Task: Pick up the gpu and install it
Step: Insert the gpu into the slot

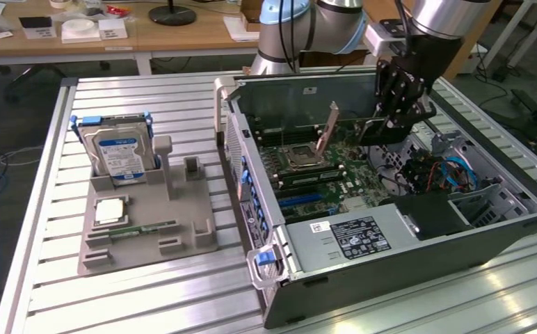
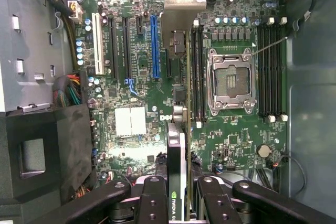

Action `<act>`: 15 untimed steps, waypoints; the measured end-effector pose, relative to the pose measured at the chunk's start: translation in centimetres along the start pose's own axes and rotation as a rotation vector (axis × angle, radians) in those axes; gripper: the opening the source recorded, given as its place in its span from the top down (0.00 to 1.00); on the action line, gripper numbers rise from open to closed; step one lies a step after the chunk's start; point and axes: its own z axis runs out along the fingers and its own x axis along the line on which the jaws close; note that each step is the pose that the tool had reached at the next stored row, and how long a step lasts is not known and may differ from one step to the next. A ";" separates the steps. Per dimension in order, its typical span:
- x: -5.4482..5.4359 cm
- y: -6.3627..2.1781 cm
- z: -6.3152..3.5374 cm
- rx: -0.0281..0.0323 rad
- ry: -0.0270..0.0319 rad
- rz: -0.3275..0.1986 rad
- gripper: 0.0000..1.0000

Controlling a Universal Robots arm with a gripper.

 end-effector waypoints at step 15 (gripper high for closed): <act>0.0 0.00 0.42 -0.0001 0.0002 0.000 0.73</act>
